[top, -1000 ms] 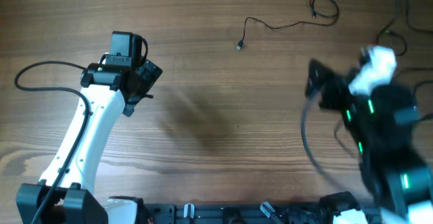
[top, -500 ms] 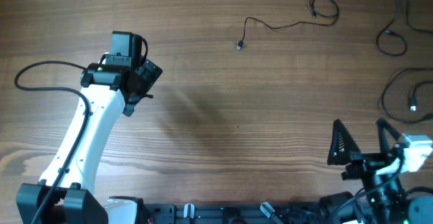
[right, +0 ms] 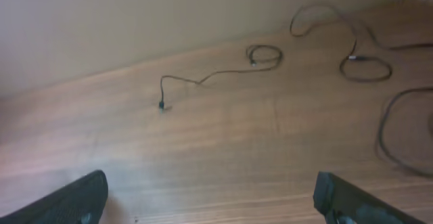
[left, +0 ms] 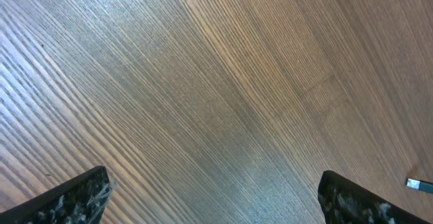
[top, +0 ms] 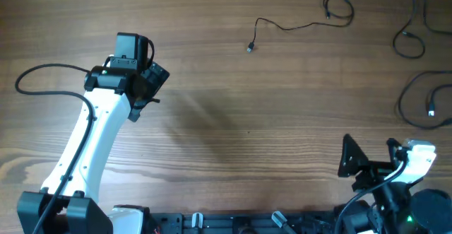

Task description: Untangle cables

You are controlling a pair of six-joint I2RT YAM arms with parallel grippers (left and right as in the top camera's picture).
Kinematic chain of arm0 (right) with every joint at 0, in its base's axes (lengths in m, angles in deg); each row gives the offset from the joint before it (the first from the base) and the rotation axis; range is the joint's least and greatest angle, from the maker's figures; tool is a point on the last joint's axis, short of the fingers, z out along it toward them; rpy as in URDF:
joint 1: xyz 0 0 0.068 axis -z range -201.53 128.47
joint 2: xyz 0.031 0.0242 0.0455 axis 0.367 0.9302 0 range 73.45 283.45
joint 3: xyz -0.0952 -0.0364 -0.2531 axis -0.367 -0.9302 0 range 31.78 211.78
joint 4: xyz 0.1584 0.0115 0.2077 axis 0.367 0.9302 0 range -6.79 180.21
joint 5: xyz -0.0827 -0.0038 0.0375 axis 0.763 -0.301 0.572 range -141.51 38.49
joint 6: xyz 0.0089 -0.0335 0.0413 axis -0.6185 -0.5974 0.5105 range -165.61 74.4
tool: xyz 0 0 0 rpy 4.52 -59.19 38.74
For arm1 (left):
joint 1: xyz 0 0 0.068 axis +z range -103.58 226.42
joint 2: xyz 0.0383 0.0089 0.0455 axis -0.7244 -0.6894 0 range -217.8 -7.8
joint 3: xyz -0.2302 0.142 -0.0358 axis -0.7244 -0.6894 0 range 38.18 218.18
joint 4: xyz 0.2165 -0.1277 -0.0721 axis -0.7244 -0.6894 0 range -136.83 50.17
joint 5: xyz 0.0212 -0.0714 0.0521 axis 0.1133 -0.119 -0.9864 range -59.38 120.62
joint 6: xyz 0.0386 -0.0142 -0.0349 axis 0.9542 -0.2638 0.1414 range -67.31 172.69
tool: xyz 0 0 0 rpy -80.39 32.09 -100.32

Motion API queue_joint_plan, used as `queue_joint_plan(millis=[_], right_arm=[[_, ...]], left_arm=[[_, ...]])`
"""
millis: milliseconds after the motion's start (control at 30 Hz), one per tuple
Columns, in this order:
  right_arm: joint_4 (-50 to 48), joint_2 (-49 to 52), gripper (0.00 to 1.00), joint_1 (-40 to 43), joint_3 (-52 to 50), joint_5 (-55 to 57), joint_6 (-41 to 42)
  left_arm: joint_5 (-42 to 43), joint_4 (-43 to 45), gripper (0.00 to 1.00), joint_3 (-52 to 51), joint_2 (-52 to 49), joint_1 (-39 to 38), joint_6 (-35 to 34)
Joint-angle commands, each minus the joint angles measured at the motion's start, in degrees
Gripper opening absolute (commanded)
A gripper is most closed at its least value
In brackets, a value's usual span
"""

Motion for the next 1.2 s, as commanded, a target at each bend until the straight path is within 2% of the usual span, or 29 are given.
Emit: queue_joint_plan(millis=[0,167,300,500,667,933,1100,1167], right_arm=[[-5.0,-1.0,1.0,2.4,-4.0,3.5,0.3],[-20.0,-2.6,1.0,9.0,-13.9,2.8,0.4],[-31.1,-8.2,1.0,14.0,-22.9,-0.9,0.3],[-40.5,-11.0,1.0,16.5,-31.2,-0.9,0.3],[-52.2,-11.0,1.0,16.6,-39.6,-0.9,0.3],[-55.1,-11.0,1.0,16.9,-45.5,-1.1,-4.9],[-54.4,-11.0,1.0,17.2,-45.5,-7.5,-18.3],[-54.3,-11.0,1.0,17.9,-45.5,-8.2,-19.0]], left_arm=[[-0.4,0.0,1.0,0.5,0.4,0.2,0.1],[-0.4,0.0,1.0,0.5,0.4,0.2,0.1],[-0.4,0.0,1.0,0.5,0.4,0.2,0.1],[-0.4,0.0,1.0,0.5,0.4,0.2,0.1],[-0.4,0.0,1.0,0.5,0.4,0.2,0.1],[-0.4,0.0,1.0,0.5,0.4,0.2,0.1],[-0.4,0.0,1.0,0.5,0.4,0.2,0.1],[-0.4,0.0,1.0,0.5,0.4,0.2,0.1]])
